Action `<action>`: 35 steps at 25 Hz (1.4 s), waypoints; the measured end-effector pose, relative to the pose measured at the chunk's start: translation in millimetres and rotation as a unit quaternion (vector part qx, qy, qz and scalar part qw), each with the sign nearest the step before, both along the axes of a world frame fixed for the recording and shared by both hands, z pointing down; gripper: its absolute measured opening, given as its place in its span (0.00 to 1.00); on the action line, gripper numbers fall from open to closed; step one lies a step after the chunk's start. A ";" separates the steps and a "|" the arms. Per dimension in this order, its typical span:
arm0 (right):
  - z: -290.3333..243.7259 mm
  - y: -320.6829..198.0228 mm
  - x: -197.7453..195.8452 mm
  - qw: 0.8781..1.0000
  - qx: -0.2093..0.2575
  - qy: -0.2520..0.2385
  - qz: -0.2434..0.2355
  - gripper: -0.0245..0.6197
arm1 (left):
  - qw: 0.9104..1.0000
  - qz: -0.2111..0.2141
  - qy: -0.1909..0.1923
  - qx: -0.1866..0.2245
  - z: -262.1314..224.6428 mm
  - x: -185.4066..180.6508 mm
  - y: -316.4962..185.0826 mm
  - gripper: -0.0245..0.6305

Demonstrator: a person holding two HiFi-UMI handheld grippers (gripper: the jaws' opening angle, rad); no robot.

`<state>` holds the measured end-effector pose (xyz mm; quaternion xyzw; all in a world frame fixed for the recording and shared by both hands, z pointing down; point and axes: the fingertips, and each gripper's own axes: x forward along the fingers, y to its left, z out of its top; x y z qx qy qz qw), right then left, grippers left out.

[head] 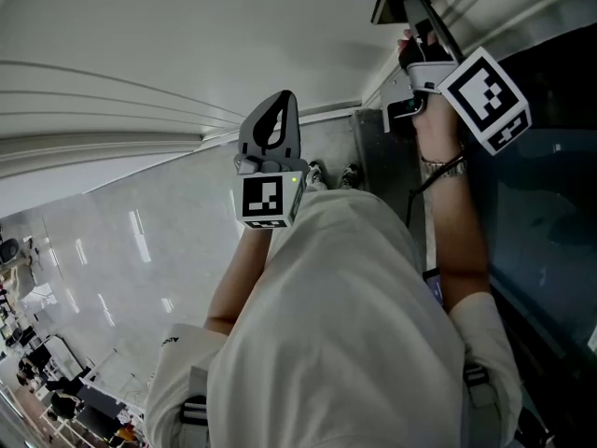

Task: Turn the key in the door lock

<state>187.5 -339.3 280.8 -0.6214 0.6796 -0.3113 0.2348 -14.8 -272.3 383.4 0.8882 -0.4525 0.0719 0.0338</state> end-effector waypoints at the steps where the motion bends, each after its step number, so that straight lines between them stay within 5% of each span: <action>1: 0.0 -0.3 0.4 1.000 0.001 -0.004 0.002 0.07 | 1.000 -0.001 0.001 0.000 -0.1 -0.2 -0.1 0.05; 5: 0.4 -0.1 0.3 1.000 0.001 0.003 -0.007 0.08 | 1.000 -0.006 0.003 0.000 -1.0 -3.2 -1.1 0.05; 10: 11.3 7.5 -6.5 0.993 -0.023 0.115 -0.013 0.08 | 1.000 -0.008 0.003 -0.003 2.5 -5.8 -0.1 0.05; 12: 7.5 11.8 -10.4 0.977 -0.020 0.210 -0.007 0.09 | 1.000 -0.007 0.003 -0.004 1.7 -5.3 0.5 0.05; 15: -0.9 13.4 -15.9 0.938 -0.013 0.347 0.001 0.12 | 1.000 -0.007 0.004 -0.005 1.5 -3.4 0.0 0.05; 18: -5.3 11.6 -13.9 0.918 -0.010 0.397 0.011 0.12 | 1.000 -0.005 0.004 -0.006 3.4 -2.0 0.5 0.05; 28: -5.8 -0.9 -1.1 0.980 -0.015 0.197 -0.012 0.07 | 1.000 -0.006 0.005 -0.006 1.7 -1.7 0.5 0.05; 32: -2.8 -3.1 4.2 0.997 -0.016 0.075 0.006 0.06 | 1.000 -0.009 0.003 -0.008 4.4 0.5 -1.5 0.05; 35: -0.2 -2.7 4.8 0.998 -0.017 -0.051 0.023 0.05 | 1.000 -0.013 0.002 -0.008 5.3 -1.0 -0.6 0.05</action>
